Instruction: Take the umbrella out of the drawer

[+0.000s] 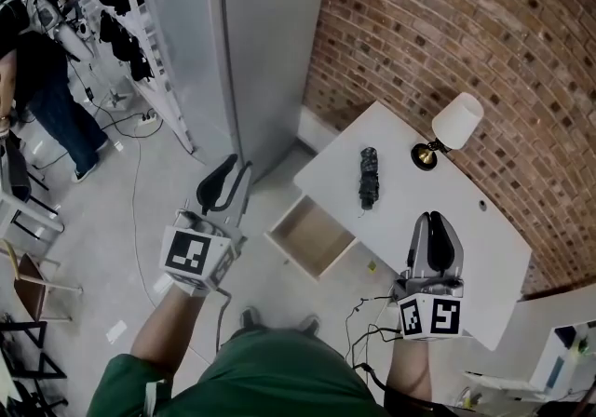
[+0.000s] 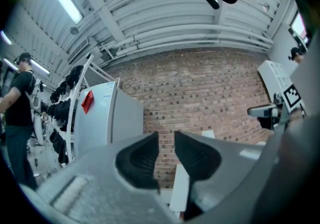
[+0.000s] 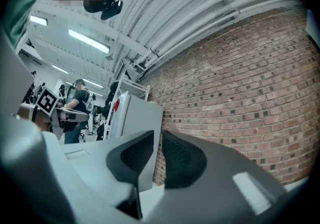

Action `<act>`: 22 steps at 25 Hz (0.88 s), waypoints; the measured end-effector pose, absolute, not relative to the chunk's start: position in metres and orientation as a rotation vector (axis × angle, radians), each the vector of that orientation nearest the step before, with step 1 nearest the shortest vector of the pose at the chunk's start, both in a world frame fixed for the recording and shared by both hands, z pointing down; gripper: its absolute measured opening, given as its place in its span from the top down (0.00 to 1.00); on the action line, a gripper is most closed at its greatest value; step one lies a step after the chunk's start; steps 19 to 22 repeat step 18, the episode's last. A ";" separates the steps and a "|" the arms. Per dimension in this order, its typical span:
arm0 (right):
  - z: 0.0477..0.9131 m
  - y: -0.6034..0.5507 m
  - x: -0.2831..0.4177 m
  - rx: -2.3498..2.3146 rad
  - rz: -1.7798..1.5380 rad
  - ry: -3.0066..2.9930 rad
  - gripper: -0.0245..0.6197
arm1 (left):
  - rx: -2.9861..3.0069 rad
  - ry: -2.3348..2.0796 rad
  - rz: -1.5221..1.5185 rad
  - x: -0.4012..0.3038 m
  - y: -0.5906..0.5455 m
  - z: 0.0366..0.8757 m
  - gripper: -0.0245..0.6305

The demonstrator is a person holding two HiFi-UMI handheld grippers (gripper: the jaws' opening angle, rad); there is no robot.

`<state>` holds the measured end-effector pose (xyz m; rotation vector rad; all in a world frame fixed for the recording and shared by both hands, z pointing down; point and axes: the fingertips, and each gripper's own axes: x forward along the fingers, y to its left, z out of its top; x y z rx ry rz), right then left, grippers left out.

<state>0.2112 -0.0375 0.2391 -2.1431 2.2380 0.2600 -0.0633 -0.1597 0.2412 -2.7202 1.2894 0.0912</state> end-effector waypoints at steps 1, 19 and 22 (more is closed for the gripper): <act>0.239 -0.037 0.211 -2.144 0.260 2.232 0.88 | -2.723 1.288 0.091 -0.064 -0.159 0.242 0.81; 0.234 -0.031 0.178 -2.184 0.275 2.187 0.89 | -2.726 1.271 0.095 -0.097 -0.163 0.241 0.82; 0.234 -0.031 0.178 -2.184 0.275 2.187 0.89 | -2.726 1.271 0.095 -0.097 -0.163 0.241 0.82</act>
